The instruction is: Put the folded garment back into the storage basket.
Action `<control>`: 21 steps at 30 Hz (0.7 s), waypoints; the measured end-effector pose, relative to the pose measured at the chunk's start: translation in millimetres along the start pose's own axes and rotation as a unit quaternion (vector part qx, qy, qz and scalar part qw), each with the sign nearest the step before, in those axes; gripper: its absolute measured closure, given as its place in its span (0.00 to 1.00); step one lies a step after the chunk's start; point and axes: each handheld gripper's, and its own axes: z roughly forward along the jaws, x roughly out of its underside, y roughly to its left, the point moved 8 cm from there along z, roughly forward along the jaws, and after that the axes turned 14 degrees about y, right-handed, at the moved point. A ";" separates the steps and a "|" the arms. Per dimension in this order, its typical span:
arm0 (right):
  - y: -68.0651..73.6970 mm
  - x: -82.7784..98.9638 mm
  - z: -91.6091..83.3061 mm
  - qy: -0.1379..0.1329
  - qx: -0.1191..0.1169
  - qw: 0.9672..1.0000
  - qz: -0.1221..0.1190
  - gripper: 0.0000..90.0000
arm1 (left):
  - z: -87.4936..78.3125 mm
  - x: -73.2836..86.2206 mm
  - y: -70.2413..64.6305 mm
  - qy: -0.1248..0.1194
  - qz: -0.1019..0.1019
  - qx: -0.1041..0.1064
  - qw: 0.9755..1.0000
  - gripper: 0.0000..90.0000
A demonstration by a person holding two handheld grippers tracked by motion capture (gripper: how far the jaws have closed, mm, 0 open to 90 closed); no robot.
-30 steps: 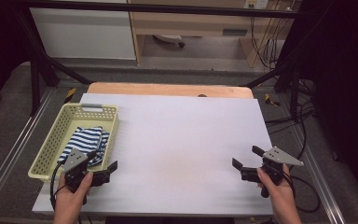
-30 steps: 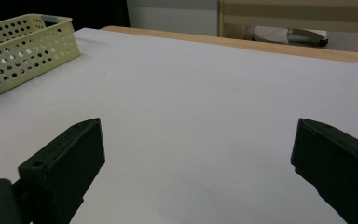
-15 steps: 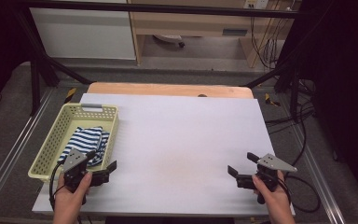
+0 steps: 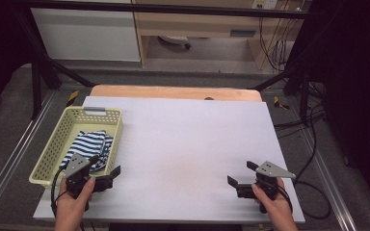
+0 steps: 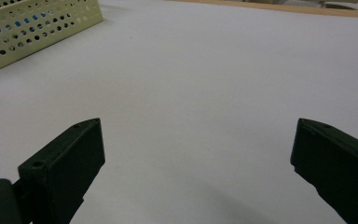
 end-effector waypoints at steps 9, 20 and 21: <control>5.0 -5.5 10.2 0.008 -0.007 1.000 -0.017 0.04 | 0.3 -0.2 -0.2 -0.001 0.000 -0.001 1.000 0.07; 1.6 -20.9 25.7 0.002 -0.004 1.000 -0.020 0.04 | 0.4 -0.2 -0.3 -0.001 0.002 -0.001 1.000 0.07; 0.5 -22.2 27.1 -0.001 0.001 1.000 -0.019 0.04 | 0.4 -0.2 -0.3 -0.001 0.002 -0.001 1.000 0.07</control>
